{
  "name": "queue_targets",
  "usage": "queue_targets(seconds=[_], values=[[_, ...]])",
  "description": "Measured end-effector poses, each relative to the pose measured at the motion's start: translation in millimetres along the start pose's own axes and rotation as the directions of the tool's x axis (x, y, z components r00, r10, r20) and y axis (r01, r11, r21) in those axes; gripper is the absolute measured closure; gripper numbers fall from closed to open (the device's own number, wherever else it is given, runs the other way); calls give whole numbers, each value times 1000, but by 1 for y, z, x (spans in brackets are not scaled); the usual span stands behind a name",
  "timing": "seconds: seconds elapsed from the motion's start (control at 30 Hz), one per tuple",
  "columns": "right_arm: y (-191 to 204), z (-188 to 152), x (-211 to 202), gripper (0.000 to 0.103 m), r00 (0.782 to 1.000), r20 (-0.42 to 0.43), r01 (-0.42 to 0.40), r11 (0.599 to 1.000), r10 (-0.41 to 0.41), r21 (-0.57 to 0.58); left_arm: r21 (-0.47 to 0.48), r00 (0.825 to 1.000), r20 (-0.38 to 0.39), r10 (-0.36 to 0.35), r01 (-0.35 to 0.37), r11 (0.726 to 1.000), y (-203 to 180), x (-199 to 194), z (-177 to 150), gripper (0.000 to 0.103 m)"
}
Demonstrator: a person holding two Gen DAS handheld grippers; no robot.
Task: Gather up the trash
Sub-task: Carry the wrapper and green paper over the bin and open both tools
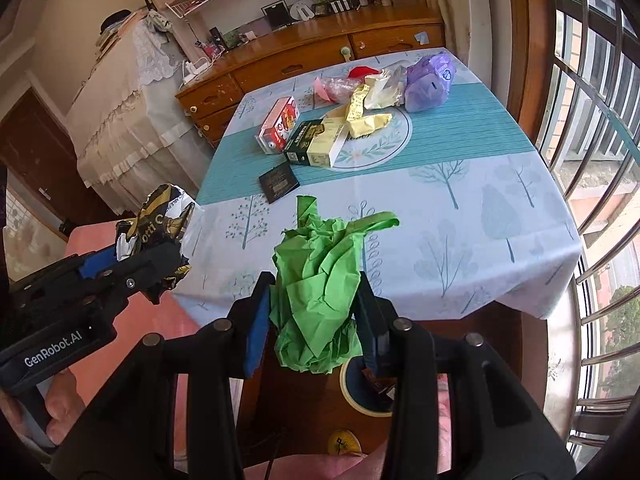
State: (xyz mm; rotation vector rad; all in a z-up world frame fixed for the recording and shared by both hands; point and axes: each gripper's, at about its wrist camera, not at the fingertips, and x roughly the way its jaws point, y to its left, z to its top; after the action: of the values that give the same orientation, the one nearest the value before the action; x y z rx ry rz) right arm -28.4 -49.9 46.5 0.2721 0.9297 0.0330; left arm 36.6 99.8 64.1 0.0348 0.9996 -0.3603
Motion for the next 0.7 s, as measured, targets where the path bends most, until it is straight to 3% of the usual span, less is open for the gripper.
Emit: queue_targets(seconds=[0.2, 0.37, 0.53, 0.7], values=[[15, -37, -13, 67, 998, -51, 42, 998, -44, -39, -22, 993, -111, -35, 32, 999, 7, 19, -41, 54], [1, -55, 3, 67, 991, -117, 59, 998, -63, -36, -23, 979, -202, -30, 26, 999, -5, 56, -61, 54], [-38, -85, 59, 67, 970, -233, 70, 998, -67, 5, -4, 950, -313, -10, 9, 1000, -23, 113, -97, 54], [-86, -132, 136, 67, 936, -344, 91, 995, -73, 36, -22, 912, -411, -15, 6, 1000, -35, 199, -146, 54]])
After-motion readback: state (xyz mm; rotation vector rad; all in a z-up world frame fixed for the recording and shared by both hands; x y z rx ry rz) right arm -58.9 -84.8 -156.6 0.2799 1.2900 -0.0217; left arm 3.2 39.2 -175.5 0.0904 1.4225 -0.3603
